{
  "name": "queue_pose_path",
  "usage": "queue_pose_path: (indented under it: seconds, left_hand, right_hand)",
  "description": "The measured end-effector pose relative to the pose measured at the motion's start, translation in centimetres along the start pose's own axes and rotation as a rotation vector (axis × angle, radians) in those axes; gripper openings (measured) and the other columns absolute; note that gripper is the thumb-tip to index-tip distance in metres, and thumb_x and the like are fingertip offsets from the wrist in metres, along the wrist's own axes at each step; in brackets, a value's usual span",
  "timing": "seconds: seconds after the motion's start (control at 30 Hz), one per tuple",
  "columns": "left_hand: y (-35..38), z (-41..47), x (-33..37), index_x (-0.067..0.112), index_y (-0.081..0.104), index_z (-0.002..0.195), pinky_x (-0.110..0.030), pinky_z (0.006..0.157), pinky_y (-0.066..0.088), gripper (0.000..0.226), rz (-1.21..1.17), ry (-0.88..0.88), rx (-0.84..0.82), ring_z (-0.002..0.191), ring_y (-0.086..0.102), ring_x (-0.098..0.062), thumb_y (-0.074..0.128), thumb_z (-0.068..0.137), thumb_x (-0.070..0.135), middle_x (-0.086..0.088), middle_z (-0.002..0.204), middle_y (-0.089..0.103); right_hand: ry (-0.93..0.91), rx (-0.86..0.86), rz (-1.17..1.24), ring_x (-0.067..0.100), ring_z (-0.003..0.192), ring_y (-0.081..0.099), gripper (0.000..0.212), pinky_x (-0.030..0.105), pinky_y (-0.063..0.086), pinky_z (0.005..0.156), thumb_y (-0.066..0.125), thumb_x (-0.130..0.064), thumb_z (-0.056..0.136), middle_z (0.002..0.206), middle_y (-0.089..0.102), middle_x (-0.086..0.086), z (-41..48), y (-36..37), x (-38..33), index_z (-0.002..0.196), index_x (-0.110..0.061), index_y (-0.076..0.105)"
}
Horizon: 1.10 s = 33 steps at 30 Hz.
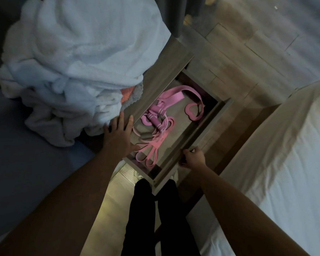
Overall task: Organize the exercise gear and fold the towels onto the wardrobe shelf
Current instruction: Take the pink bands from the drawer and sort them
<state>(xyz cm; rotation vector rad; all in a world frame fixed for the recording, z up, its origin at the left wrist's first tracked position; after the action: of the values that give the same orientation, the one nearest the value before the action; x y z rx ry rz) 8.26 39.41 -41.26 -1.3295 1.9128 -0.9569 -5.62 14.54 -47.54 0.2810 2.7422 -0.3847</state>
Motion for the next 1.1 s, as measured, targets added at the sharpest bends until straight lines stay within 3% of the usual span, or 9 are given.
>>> queue_pose_path:
  seconds: [0.2, 0.53, 0.63, 0.7, 0.8, 0.87, 0.97, 1.1]
  left_hand:
    - [0.2, 0.4, -0.2, 0.023, -0.006, 0.155, -0.057, 0.115, 0.015, 0.116, -0.012, 0.001, -0.026, 0.148, 0.002, -0.034, 0.062, 0.074, 0.071, -0.014, 0.162, -0.009]
    - [0.5, 0.4, -0.1, 0.022, -0.006, 0.155, -0.058, 0.115, 0.014, 0.116, -0.015, 0.001, -0.011, 0.148, 0.002, -0.036, 0.065, 0.075, 0.066, -0.015, 0.162, -0.009]
    - [0.5, 0.3, -0.1, 0.021, -0.005, 0.155, -0.060, 0.115, 0.014, 0.113, -0.020, -0.010, -0.020, 0.148, 0.000, -0.036, 0.064, 0.078, 0.065, -0.015, 0.162, -0.009]
    - [0.3, -0.1, 0.3, 0.016, 0.000, 0.156, -0.060, 0.115, 0.012, 0.107, -0.007, -0.006, 0.028, 0.149, -0.001, -0.033, 0.061, 0.081, 0.061, -0.016, 0.162, -0.006]
    - [-0.1, -1.7, 3.0, 0.007, 0.015, 0.154, -0.058, 0.116, 0.010, 0.094, -0.011, 0.114, 0.183, 0.150, 0.005, -0.029, 0.064, 0.084, 0.047, -0.017, 0.162, 0.005]
    - [0.3, -2.0, 5.5, 0.007, 0.017, 0.153, -0.055, 0.117, 0.009, 0.091, -0.021, 0.193, 0.207, 0.150, 0.007, -0.028, 0.063, 0.084, 0.045, -0.014, 0.162, 0.009]
    - [1.2, -0.3, 8.6, 0.010, 0.001, 0.154, -0.050, 0.117, -0.001, 0.087, 0.001, 0.211, 0.126, 0.150, -0.003, -0.027, 0.045, 0.092, 0.053, -0.012, 0.163, -0.001]
    - [0.0, 3.3, 11.1, 0.010, -0.003, 0.154, -0.047, 0.118, 0.001, 0.083, -0.079, 0.190, 0.085, 0.150, -0.005, -0.028, 0.039, 0.096, 0.053, -0.013, 0.162, -0.004]
  right_hand:
    - [0.035, 0.002, 0.002, 0.023, 0.079, 0.065, 0.016, 0.031, 0.057, 0.058, 0.054, -0.014, 0.097, 0.091, 0.056, 0.003, -0.2, -1.4, 1.3, 0.109, -0.018, 0.044]
    - [0.050, 0.029, -0.050, 0.027, 0.087, 0.067, 0.015, 0.033, 0.058, 0.061, 0.054, -0.016, 0.097, 0.107, 0.060, 0.010, 0.2, -2.8, 2.7, 0.110, -0.016, 0.046]
    - [0.015, 0.057, -0.075, 0.026, 0.089, 0.066, 0.021, 0.037, 0.059, 0.071, 0.055, -0.016, 0.097, 0.117, 0.060, 0.013, -0.1, -2.9, 2.3, 0.116, -0.016, 0.046]
    - [-0.085, 0.112, -0.126, 0.028, 0.105, 0.064, 0.046, 0.042, 0.057, 0.086, 0.058, -0.016, 0.094, 0.131, 0.055, 0.013, -0.7, -3.4, 1.5, 0.135, -0.017, 0.038]
    - [-0.351, 0.321, -0.462, 0.029, 0.136, 0.039, 0.075, 0.048, 0.044, 0.104, 0.063, -0.021, 0.090, 0.154, 0.029, 0.008, -1.9, -5.2, -1.9, 0.151, -0.021, 0.020]
    - [-0.539, 0.407, -0.714, 0.027, 0.146, 0.021, 0.077, 0.050, 0.029, 0.115, 0.061, -0.026, 0.090, 0.160, 0.018, 0.006, -2.2, -5.4, -4.9, 0.153, -0.021, 0.017]
    - [-0.688, 0.355, -0.920, 0.025, 0.149, 0.008, 0.072, 0.046, 0.014, 0.121, 0.053, -0.028, 0.094, 0.162, 0.012, 0.006, -1.0, -4.1, -8.9, 0.155, -0.018, 0.015]
    - [-0.767, 0.274, -1.043, 0.025, 0.150, 0.007, 0.068, 0.046, 0.016, 0.121, 0.051, -0.025, 0.096, 0.162, 0.012, 0.008, 1.6, -2.4, -13.1, 0.154, -0.016, 0.016]
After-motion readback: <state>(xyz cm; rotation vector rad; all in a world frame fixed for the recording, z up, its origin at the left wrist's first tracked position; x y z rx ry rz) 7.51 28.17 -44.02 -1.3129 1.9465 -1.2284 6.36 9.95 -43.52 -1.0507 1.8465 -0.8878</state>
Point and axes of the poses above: each hand's wrist, its own z-axis towards the middle knuckle, its own y-axis out of the palm, x = y × z, the point moved 9 cm from there along z, towards the middle knuckle
